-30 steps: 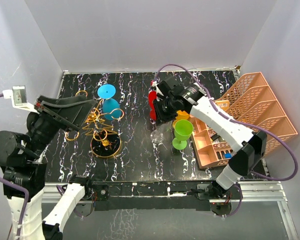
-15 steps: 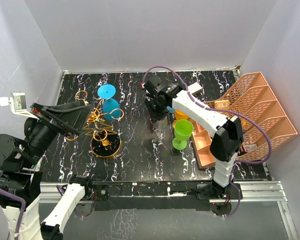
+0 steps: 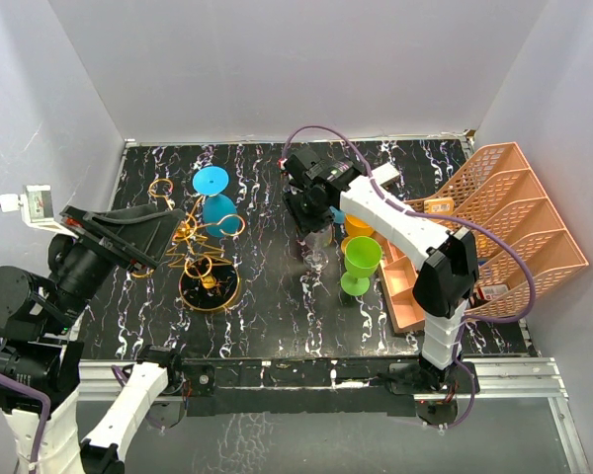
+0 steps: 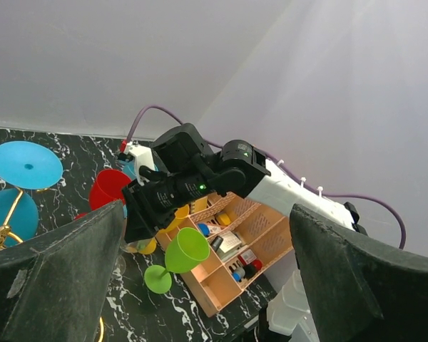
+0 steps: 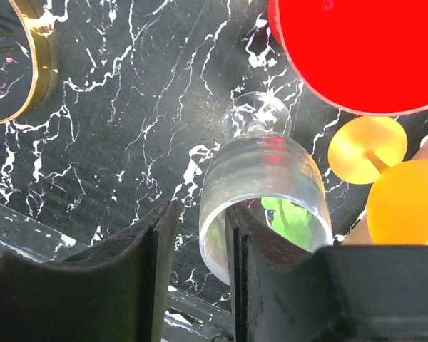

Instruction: Take the wine glass off the wine glass rack

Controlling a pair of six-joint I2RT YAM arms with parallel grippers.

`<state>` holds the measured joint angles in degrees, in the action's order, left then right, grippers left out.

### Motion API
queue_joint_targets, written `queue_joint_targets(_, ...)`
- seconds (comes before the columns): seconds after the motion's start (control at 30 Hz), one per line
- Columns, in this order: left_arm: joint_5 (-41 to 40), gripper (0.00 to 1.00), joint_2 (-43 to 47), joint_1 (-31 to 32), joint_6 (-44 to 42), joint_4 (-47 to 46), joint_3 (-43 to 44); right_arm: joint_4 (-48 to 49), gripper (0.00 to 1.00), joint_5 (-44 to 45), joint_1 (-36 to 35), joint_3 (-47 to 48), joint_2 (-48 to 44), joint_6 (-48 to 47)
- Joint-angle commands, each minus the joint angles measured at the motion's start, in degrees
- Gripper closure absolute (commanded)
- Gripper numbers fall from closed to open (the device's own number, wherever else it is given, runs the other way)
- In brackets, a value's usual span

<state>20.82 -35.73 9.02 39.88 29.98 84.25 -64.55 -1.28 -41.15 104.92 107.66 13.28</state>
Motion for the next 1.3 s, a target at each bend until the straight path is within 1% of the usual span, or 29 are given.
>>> queue_joint_targets(0.0, 1.0, 0.03, 0.3, 0.1, 0.4, -1.5, -0.4, 0.3, 0.58, -0.4, -0.1, 5.0, -0.4, -0.8)
queue_joint_targets(0.07, 0.8, 0.03, 0.3, 0.1, 0.3, -1.3, -0.3, -0.4, 0.51, -1.0, 0.0, 6.6, -1.0, -1.0)
queue_joint_targets(0.2, 0.8, 0.03, 0.1, 0.2, 0.4, -1.0, -0.4, -0.8, 0.26, -2.0, 0.0, 8.2, -4.6, -1.2)
queue_joint_targets(0.3, 0.9, 0.03, 0.0, 0.2, 0.6, -1.2, -0.9, 0.8, 0.16, -3.4, 0.1, 6.4, -9.1, -0.9)
queue_joint_targets(0.37, 1.0, 0.03, 0.0, 0.1, 1.0, -1.5, -1.4, 2.5, 0.11, -3.9, 0.1, 3.8, -12.3, -0.6)
queue_joint_targets(0.43, 1.2, 0.03, -0.1, 0.1, 1.2, -1.7, -1.6, 5.7, 0.02, -4.1, 0.0, 0.5, -15.9, -0.2)
queue_joint_targets(0.57, 1.4, 0.03, -0.3, 0.2, 1.3, -1.7, -2.1, 13.9, 0.01, -3.7, 0.1, -9.1, -24.4, 1.5)
queue_joint_targets(0.7, 1.4, 0.03, -0.8, 0.2, 1.1, -1.4, -2.2, 21.9, 0.01, -4.2, 0.1, -19.0, -35.0, 3.5)
queue_joint_targets(0.8, 1.1, 0.03, -1.7, 0.1, 0.7, -0.3, -1.1, 25.8, 0.01, -5.9, 0.1, -25.0, -42.5, 3.9)
queue_joint_targets(0.9, 0.8, 0.03, -4.0, 0.2, -0.2, 2.6, 0.8, 27.2, 0.01, -6.6, 0.0, -28.3, -48.2, 4.5)
queue_joint_targets(1.07, 1.4, 0.03, -9.8, 0.1, -1.7, 7.3, 4.7, 27.3, 0.01, -5.1, 0.1, -30.0, -51.9, 7.1)
queue_joint_targets(1.2, 0.9, 0.03, -14.7, 0.1, -2.4, 9.6, 7.8, 28.1, 0.01, -7.8, 0.1, -30.4, -51.5, 9.4)
queue_joint_targets(1.27, -0.1, 0.03, -17.9, 0.1, -3.5, 12.6, 10.4, 29.0, 0.01, -9.2, 0.1, -30.8, -51.1, 10.1)
